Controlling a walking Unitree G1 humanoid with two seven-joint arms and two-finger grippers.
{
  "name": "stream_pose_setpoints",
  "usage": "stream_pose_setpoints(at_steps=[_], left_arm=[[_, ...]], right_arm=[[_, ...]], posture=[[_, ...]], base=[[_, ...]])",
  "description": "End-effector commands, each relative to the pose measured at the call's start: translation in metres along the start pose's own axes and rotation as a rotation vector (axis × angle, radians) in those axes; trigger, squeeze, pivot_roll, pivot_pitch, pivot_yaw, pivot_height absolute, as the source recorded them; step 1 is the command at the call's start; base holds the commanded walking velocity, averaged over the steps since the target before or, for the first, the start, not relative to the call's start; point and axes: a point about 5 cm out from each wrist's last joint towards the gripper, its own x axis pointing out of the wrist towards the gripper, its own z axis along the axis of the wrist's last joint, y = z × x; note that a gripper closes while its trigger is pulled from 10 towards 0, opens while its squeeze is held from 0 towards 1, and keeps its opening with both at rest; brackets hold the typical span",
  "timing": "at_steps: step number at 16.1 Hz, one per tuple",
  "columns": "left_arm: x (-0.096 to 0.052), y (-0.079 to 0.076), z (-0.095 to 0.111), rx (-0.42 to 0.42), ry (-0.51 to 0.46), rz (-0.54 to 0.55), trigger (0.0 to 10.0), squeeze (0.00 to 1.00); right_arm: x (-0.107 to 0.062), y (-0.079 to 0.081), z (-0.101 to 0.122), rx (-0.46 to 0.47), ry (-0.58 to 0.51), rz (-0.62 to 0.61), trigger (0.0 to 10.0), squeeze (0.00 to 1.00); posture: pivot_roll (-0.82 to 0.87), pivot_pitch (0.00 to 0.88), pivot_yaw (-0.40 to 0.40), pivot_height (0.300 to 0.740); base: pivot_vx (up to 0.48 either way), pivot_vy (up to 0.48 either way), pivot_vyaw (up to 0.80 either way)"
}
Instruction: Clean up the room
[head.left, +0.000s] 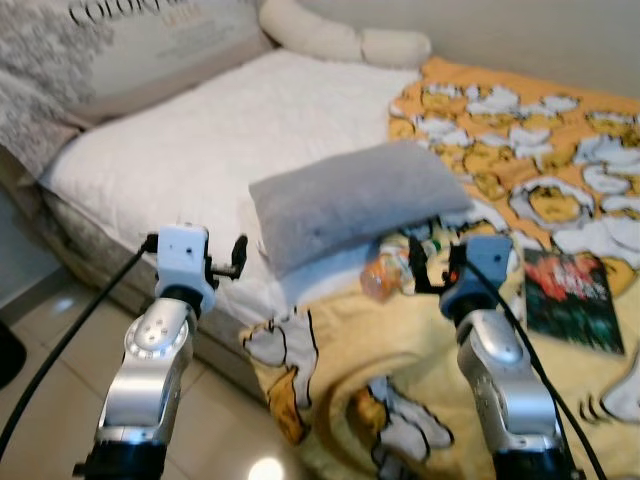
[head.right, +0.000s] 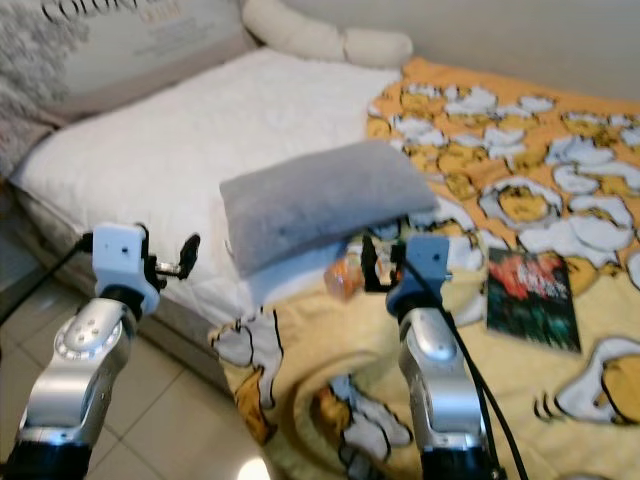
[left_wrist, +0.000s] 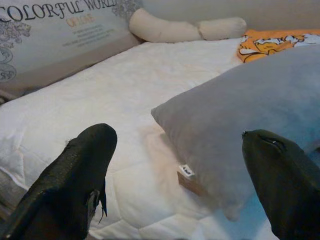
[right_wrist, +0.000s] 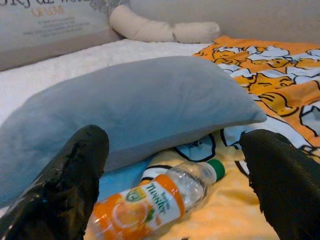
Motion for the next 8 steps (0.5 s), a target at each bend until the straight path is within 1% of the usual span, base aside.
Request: stream_pose_setpoints(at_steps=[1, 2, 4, 5, 6, 8], left_arm=[[0.0010, -0.0086, 0.0029, 0.011, -0.010, -0.035, 10.0, 1.00], [-0.0002, -0.0098, 0.0013, 0.014, -0.004, -0.046, 10.0, 1.00], [-0.0013, -0.0112, 0.0003, 0.037, 0.000, -0.065, 10.0, 1.00], [-0.0013, -0.0116, 0.0008, 0.034, -0.005, -0.068, 10.0, 1.00], [-0.0014, -0.0124, 0.0032, 0.049, -0.026, -0.084, 10.0, 1.00], [0.0015, -0.0095, 0.0054, 0.075, -0.037, -0.074, 10.0, 1.00]], right_arm=[[0.0006, -0.0044, 0.0029, -0.003, 0.008, 0.001, 10.0, 0.00], [0.0003, -0.0049, 0.0027, -0.007, 0.013, 0.005, 10.0, 0.00], [0.0009, -0.0054, 0.0027, 0.037, 0.025, 0.006, 10.0, 0.00], [0.0014, -0.0054, 0.0032, 0.030, 0.027, 0.011, 10.0, 0.00], [0.0021, -0.0063, 0.0051, 0.010, 0.029, 0.018, 10.0, 0.00], [0.0029, -0.0086, 0.0081, 0.025, 0.018, -0.001, 10.0, 0.00]], posture=[[-0.05, 0.000, 0.036, 0.740], [-0.05, 0.000, 0.035, 0.740], [-0.05, 0.000, 0.033, 0.740], [-0.05, 0.000, 0.033, 0.740], [-0.05, 0.000, 0.032, 0.740], [-0.05, 0.000, 0.027, 0.740]], base=[[0.349, 0.000, 0.80], [0.349, 0.000, 0.80], [0.292, 0.000, 0.00], [0.000, 0.000, 0.00], [0.000, 0.000, 0.00], [0.000, 0.000, 0.00]])
